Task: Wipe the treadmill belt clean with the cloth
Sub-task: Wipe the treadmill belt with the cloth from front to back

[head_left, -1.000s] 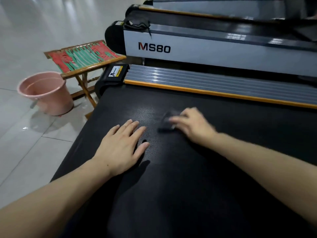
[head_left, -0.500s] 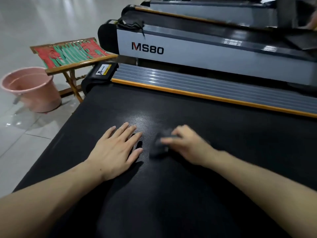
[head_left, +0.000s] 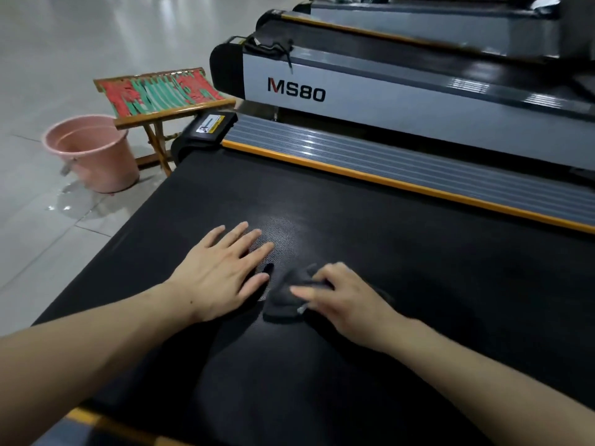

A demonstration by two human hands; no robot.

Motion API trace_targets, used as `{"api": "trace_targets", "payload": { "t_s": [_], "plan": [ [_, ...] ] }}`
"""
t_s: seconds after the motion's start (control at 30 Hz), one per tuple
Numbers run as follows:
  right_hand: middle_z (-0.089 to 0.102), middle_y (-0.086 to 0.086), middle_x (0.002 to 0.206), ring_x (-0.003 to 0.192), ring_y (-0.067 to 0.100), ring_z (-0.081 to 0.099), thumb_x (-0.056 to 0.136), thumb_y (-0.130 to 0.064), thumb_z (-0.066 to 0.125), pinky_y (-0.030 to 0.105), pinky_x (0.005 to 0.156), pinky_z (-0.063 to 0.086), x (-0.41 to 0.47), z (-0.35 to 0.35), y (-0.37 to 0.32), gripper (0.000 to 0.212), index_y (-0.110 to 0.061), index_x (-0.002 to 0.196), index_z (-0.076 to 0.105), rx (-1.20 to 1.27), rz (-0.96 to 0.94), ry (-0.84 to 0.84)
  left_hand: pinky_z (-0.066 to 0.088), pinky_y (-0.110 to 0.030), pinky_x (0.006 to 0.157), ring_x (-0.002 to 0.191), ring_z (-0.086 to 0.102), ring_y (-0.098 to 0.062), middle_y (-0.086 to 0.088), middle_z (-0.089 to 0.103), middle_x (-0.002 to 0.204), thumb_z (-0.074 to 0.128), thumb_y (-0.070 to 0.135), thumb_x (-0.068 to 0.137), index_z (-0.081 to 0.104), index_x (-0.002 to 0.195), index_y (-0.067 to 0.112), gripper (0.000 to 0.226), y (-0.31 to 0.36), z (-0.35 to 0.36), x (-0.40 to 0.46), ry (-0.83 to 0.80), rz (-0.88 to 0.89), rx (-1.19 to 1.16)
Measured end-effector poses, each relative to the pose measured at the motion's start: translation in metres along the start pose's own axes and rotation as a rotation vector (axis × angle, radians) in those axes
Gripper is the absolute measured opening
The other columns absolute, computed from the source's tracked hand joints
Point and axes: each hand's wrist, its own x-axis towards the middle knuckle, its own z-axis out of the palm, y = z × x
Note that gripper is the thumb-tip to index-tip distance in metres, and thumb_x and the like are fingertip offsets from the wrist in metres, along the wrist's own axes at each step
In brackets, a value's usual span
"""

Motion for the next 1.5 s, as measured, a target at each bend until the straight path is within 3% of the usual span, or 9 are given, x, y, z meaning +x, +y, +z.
{"api": "trace_targets", "payload": {
  "t_s": [0.07,0.23,0.47,0.57,0.77,1.1,1.17,1.33,1.5],
  "plan": [
    [0.059,0.007,0.103,0.086,0.027,0.053,0.097,-0.037,0.058,0.035,0.081,0.049,0.024,-0.004,0.046,0.029,-0.03,0.123,0.068,-0.135,0.055,0.041,0.027,-0.051,0.121,0.152,0.028,-0.028,-0.005,0.04,0.16,0.017,0.063,0.101,0.037,0.155,0.03,0.067,0.009,-0.005,-0.005,0.0,-0.008,-0.009],
    [0.053,0.007,0.108,0.102,0.03,0.049,0.097,-0.033,0.058,0.044,0.089,0.049,0.066,-0.01,0.119,0.03,-0.035,0.125,0.066,-0.218,0.671,0.241,0.027,-0.049,0.121,0.153,0.025,-0.025,-0.003,0.035,0.163,0.006,0.065,0.101,0.033,0.157,0.032,0.071,0.03,-0.028,-0.031,-0.01,0.018,-0.021],
    [0.053,0.005,0.104,0.091,0.024,0.049,0.099,-0.033,0.057,0.035,0.083,0.045,-0.032,0.01,-0.042,0.03,-0.031,0.128,0.064,0.026,0.18,0.105,0.019,-0.045,0.124,0.156,0.016,-0.022,0.0,0.027,0.166,0.009,0.064,0.097,0.026,0.159,0.033,0.071,0.064,-0.028,-0.059,-0.027,-0.191,-0.164],
    [0.053,0.005,0.102,0.089,0.023,0.049,0.1,-0.036,0.055,0.032,0.082,0.044,-0.044,0.007,-0.038,0.031,-0.033,0.129,0.062,0.001,0.037,0.036,0.021,-0.046,0.124,0.156,0.017,-0.022,0.0,0.029,0.165,0.008,0.063,0.097,0.027,0.159,0.032,0.072,0.075,-0.02,-0.068,-0.034,-0.2,-0.174],
    [0.052,0.008,0.109,0.1,0.031,0.047,0.097,-0.034,0.055,0.048,0.086,0.049,0.016,-0.005,0.048,0.029,-0.036,0.124,0.065,-0.196,0.652,0.221,0.028,-0.043,0.121,0.152,0.028,-0.02,0.001,0.038,0.161,0.019,0.06,0.099,0.04,0.154,0.03,0.066,0.082,-0.014,-0.091,0.048,-0.254,-0.203],
    [0.054,0.004,0.106,0.087,0.022,0.047,0.102,-0.041,0.043,0.032,0.083,0.042,-0.074,-0.006,-0.085,0.033,-0.036,0.131,0.057,-0.048,-0.011,-0.11,0.03,-0.044,0.12,0.152,0.028,-0.022,-0.002,0.038,0.161,0.019,0.057,0.098,0.044,0.152,0.028,0.065,0.093,0.003,-0.112,0.008,-0.269,-0.23],
    [0.055,0.007,0.102,0.086,0.027,0.049,0.101,-0.043,0.043,0.038,0.08,0.047,-0.054,-0.007,-0.037,0.031,-0.038,0.127,0.06,-0.176,0.04,-0.044,0.024,-0.043,0.123,0.154,0.022,-0.02,0.0,0.034,0.163,0.015,0.057,0.098,0.041,0.153,0.029,0.067,0.1,0.006,-0.115,0.02,-0.292,-0.266],
    [0.047,0.012,0.11,0.101,0.037,0.046,0.099,-0.032,0.049,0.049,0.088,0.047,-0.014,-0.02,0.043,0.029,-0.031,0.127,0.056,-0.269,0.705,0.15,0.02,-0.043,0.125,0.155,0.017,-0.018,0.001,0.031,0.164,0.017,0.056,0.1,0.04,0.153,0.03,0.063,0.102,0.007,-0.127,0.049,-0.283,-0.261],
    [0.048,0.005,0.098,0.088,0.024,0.045,0.097,-0.039,0.047,0.041,0.081,0.048,-0.062,-0.004,-0.056,0.032,-0.029,0.123,0.061,-0.101,0.28,0.037,0.02,-0.043,0.124,0.155,0.017,-0.019,0.0,0.032,0.164,0.015,0.055,0.099,0.042,0.151,0.029,0.064,0.103,0.011,-0.134,0.04,-0.314,-0.286]
  ]
}}
